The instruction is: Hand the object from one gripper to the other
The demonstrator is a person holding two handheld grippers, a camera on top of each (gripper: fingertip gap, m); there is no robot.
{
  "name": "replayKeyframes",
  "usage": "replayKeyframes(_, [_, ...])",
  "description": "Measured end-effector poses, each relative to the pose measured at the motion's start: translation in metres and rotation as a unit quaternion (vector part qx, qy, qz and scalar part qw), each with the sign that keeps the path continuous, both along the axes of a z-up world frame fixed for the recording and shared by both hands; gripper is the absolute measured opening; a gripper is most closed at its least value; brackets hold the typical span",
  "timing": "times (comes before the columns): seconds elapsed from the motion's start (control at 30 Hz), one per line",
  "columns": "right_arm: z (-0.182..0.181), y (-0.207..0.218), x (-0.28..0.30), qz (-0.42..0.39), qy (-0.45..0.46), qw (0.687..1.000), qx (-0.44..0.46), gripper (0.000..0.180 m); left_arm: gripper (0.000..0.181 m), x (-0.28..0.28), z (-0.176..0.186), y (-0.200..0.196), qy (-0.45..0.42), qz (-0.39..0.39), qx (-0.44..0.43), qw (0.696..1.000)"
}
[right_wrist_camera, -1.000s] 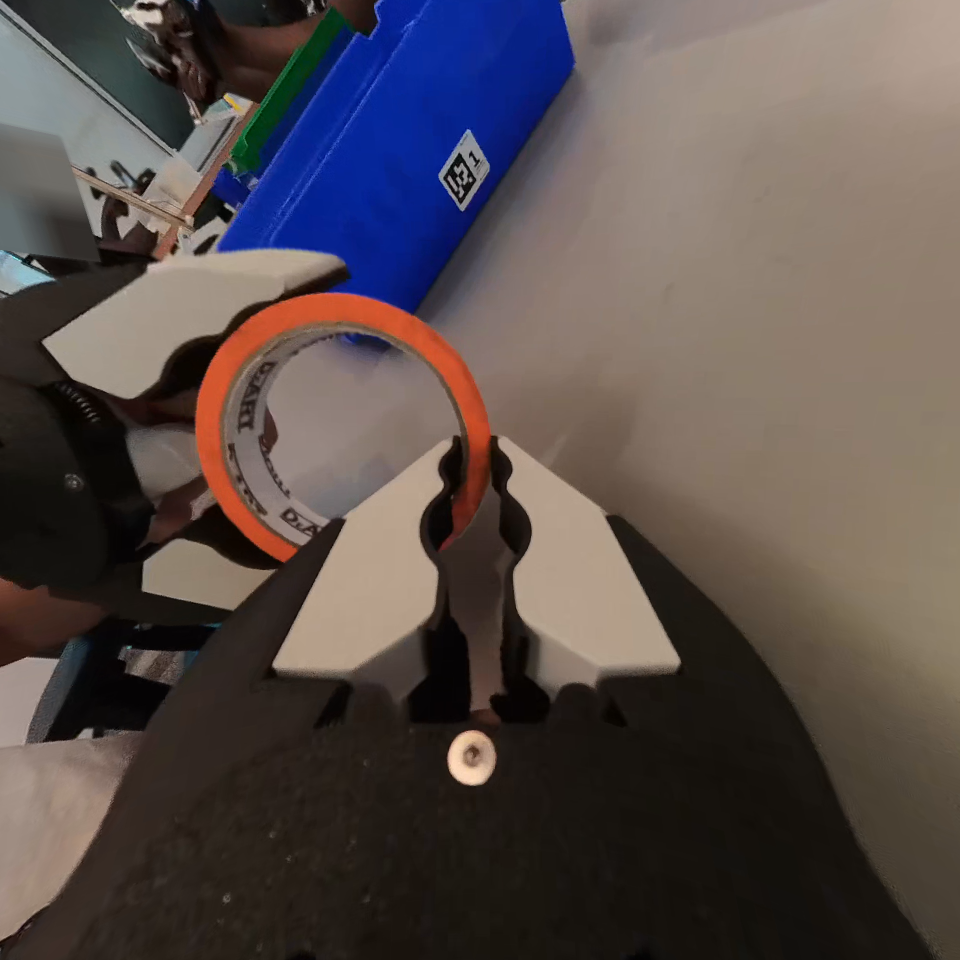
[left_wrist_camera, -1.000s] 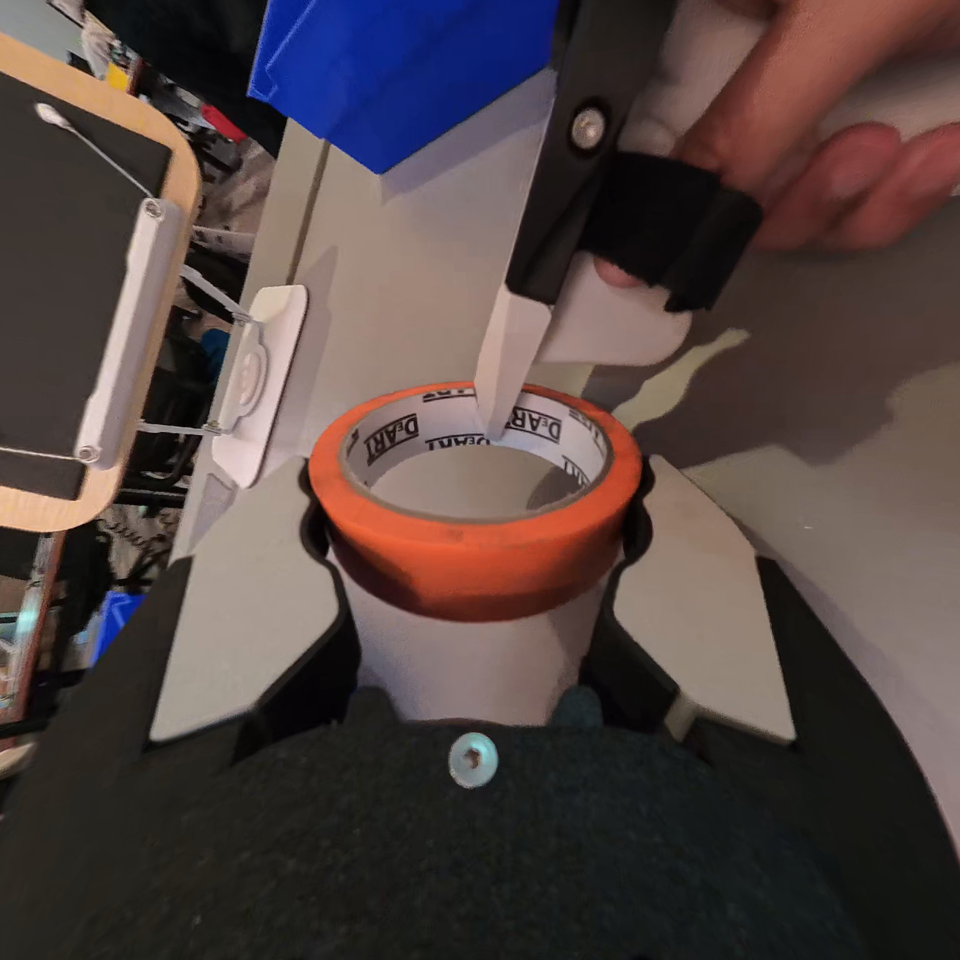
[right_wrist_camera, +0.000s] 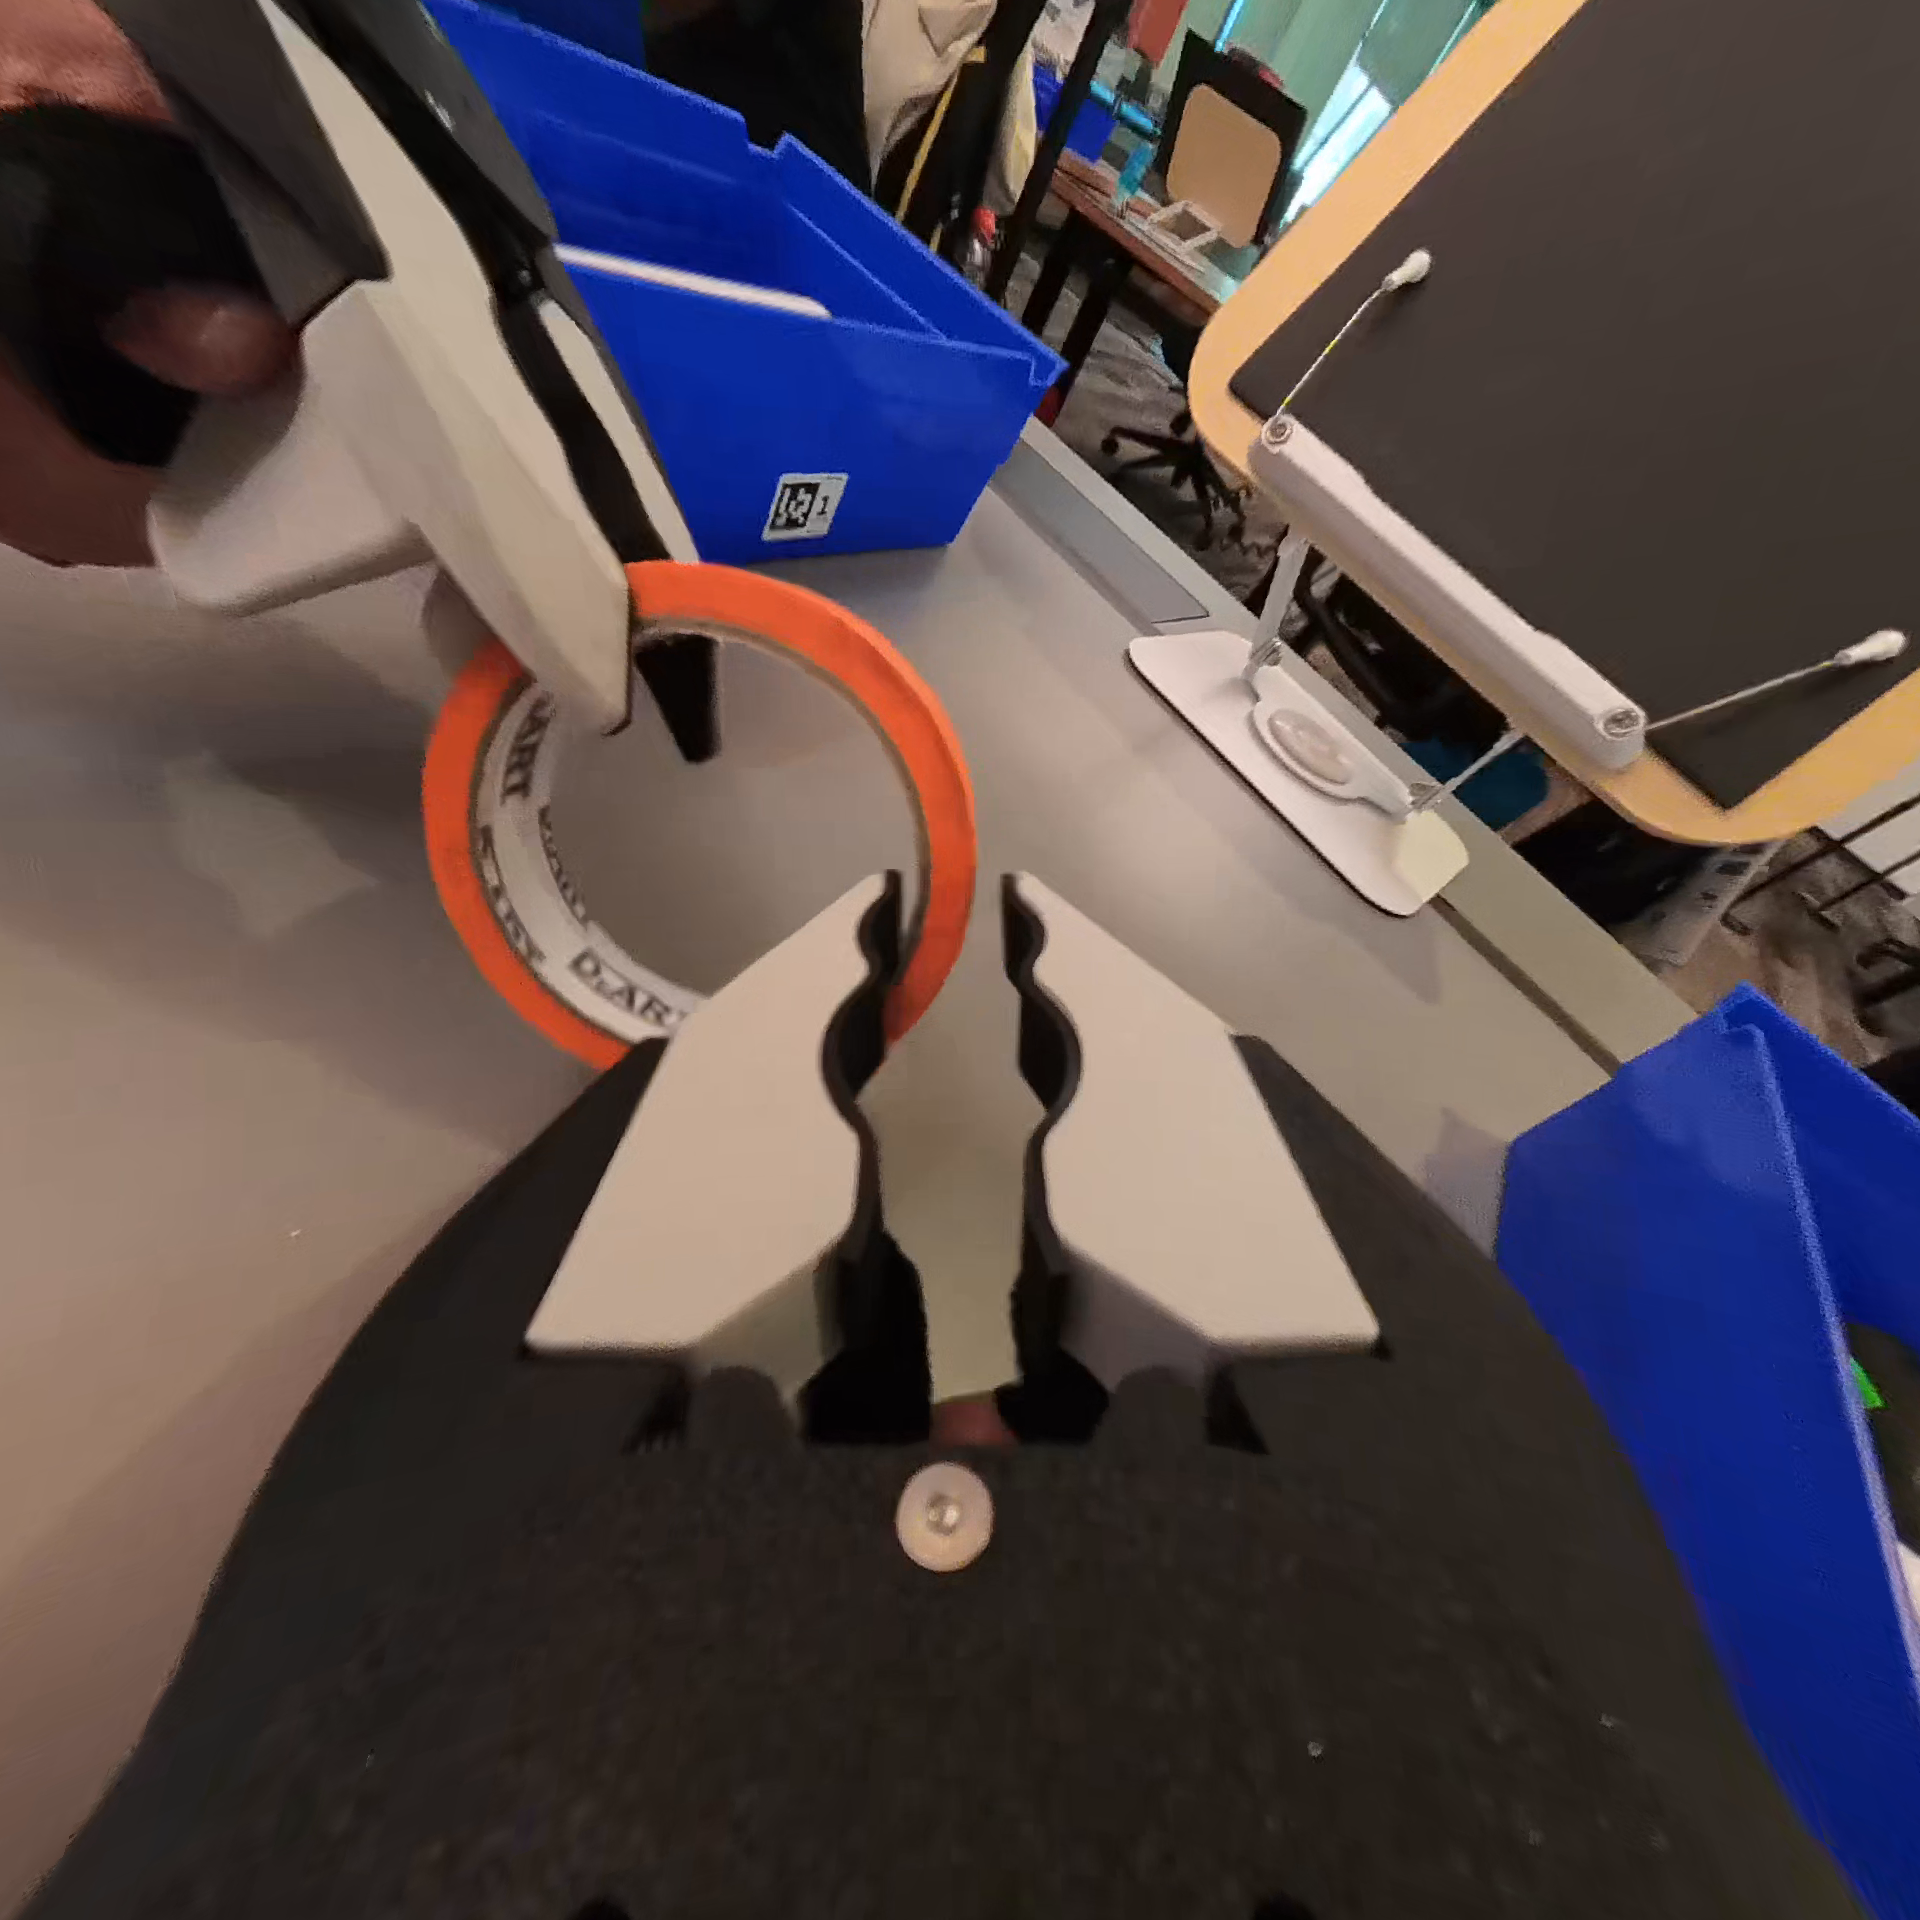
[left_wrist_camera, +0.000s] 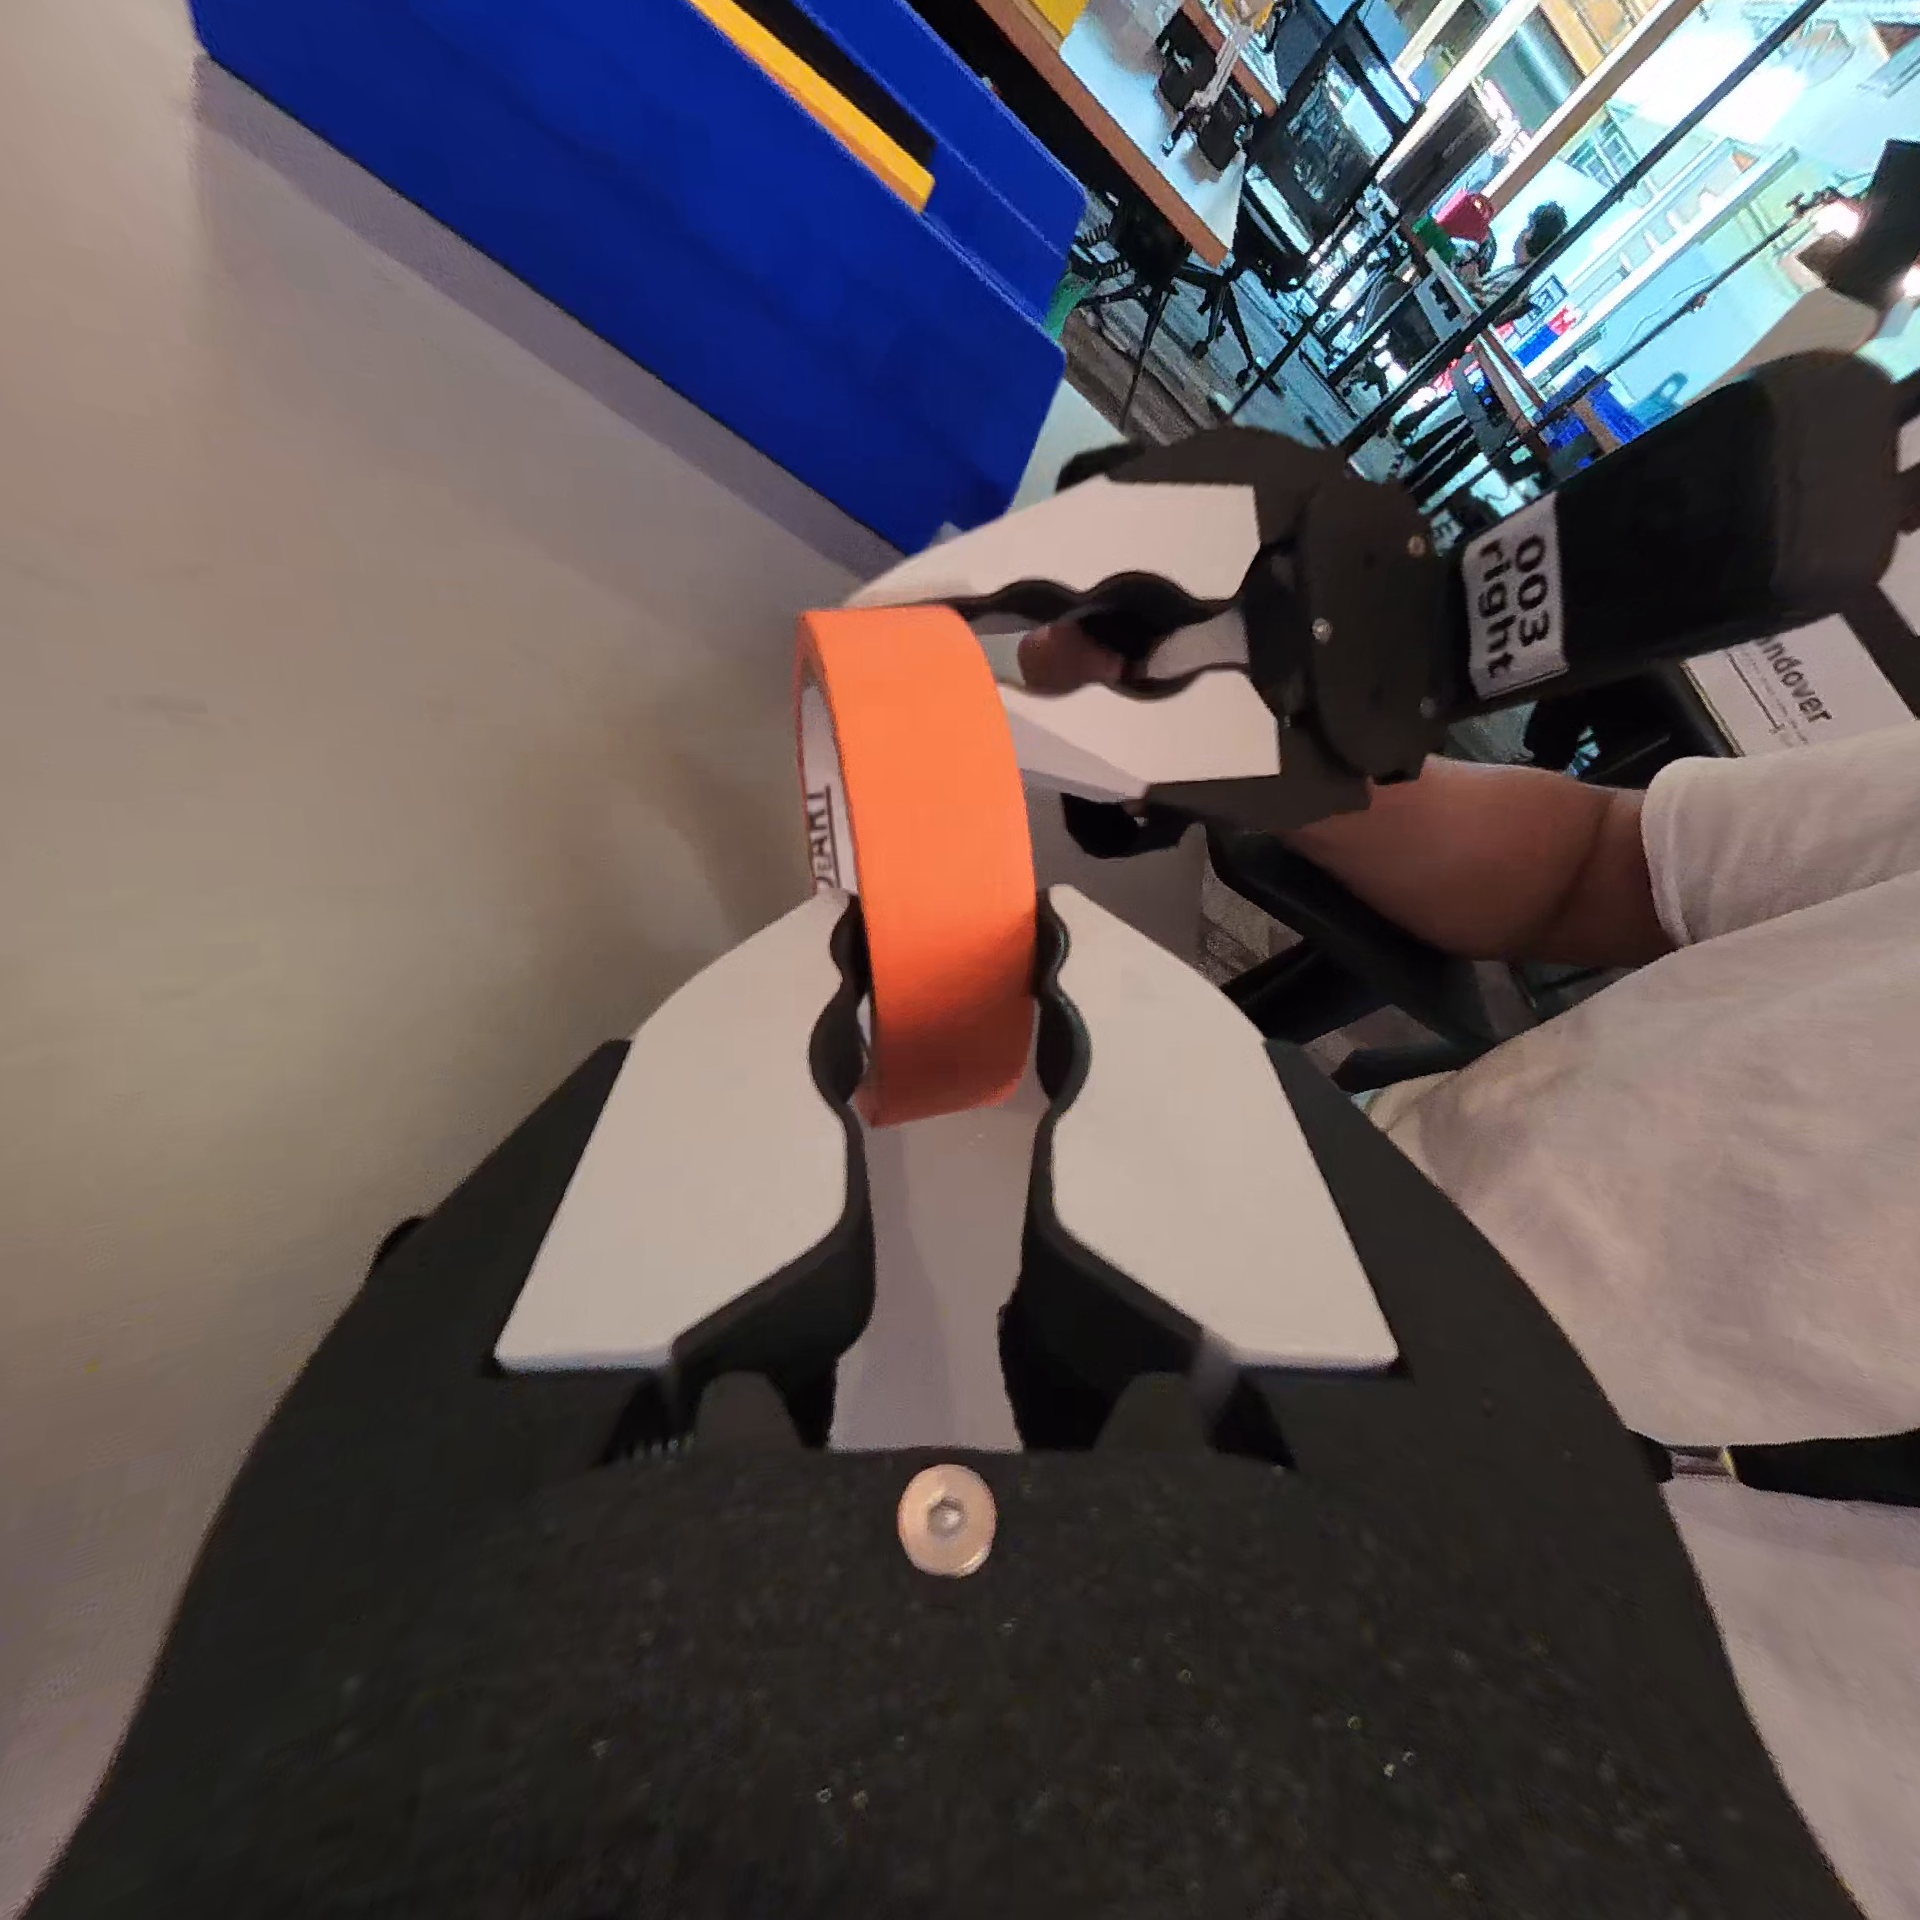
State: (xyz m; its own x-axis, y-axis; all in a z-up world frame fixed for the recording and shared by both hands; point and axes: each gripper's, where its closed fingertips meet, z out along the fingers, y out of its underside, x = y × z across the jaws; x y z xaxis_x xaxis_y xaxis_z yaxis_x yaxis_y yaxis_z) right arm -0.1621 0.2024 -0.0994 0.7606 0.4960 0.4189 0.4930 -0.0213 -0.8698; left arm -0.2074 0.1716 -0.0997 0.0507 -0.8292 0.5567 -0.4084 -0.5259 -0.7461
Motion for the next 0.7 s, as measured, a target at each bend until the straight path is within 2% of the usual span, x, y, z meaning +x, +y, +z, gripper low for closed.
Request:
replayKeyframes(0.13, [0.022,-0.002,0.012,0.024,0.052,0.998,0.032,0.059,0.029,-0.014,0.012,0.021,-0.05,0.037,-0.055,0.997])
replayKeyframes(0.2, [0.031,-0.005,0.015,0.039,0.001,0.993,0.111,0.075,0.029,-0.022,0.022,0.031,-0.091,0.055,-0.111,0.988])
replayKeyframes(0.23, [0.027,-0.005,0.015,0.031,-0.048,0.99,0.132,0.078,0.029,-0.025,0.025,0.035,-0.106,0.061,-0.134,0.983])
replayKeyframes(0.3, [0.013,-0.01,-0.002,0.049,-0.127,0.979,0.154,0.087,0.028,-0.028,0.03,0.038,-0.133,0.062,-0.165,0.975])
replayKeyframes(0.33, [0.006,-0.014,-0.014,0.064,-0.135,0.977,0.155,0.09,0.028,-0.028,0.035,0.035,-0.15,0.052,-0.178,0.971])
replayKeyframes(0.37, [-0.001,-0.017,-0.024,0.078,-0.123,0.979,0.141,0.094,0.029,-0.028,0.04,0.033,-0.169,0.041,-0.193,0.966])
replayKeyframes(0.43, [-0.004,-0.023,-0.038,0.106,-0.046,0.989,0.088,0.103,0.029,-0.029,0.052,0.027,-0.209,0.012,-0.225,0.952])
replayKeyframes(0.47, [0.003,-0.025,-0.041,0.12,0.009,0.99,0.071,0.11,0.029,-0.03,0.057,0.025,-0.225,0.0,-0.238,0.945])
replayKeyframes(0.53, [0.028,-0.027,-0.036,0.139,0.09,0.982,0.088,0.11,0.029,-0.031,0.064,0.021,-0.248,-0.015,-0.257,0.934])
replayKeyframes(0.7, [0.043,-0.036,-0.04,0.156,0.088,0.975,0.131,0.11,0.029,-0.019,0.062,0.002,-0.254,-0.049,-0.303,0.917])
